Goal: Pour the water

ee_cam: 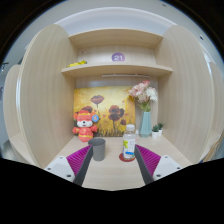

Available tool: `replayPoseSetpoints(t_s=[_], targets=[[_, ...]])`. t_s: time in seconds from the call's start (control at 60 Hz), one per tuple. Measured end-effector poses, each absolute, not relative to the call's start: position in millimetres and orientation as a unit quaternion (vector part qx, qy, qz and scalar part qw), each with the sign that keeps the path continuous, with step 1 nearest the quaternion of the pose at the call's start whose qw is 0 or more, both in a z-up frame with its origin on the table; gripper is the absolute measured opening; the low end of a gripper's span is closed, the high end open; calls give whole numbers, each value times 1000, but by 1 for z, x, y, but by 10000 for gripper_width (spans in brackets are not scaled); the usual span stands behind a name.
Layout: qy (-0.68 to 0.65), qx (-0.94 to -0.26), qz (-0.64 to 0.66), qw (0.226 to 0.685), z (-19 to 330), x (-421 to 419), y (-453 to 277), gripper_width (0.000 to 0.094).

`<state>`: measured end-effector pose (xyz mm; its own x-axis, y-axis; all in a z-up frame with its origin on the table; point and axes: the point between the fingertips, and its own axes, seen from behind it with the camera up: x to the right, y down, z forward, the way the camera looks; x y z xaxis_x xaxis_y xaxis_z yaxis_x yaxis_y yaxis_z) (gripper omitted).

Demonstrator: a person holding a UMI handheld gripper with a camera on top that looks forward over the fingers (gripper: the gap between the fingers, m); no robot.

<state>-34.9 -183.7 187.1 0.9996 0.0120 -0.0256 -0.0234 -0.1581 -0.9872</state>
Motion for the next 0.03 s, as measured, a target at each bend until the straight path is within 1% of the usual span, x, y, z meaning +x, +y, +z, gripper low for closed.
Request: replayPoseSetpoints(t_s=[0.033], targets=[[4, -760, 14, 649, 188, -35, -184, 856]])
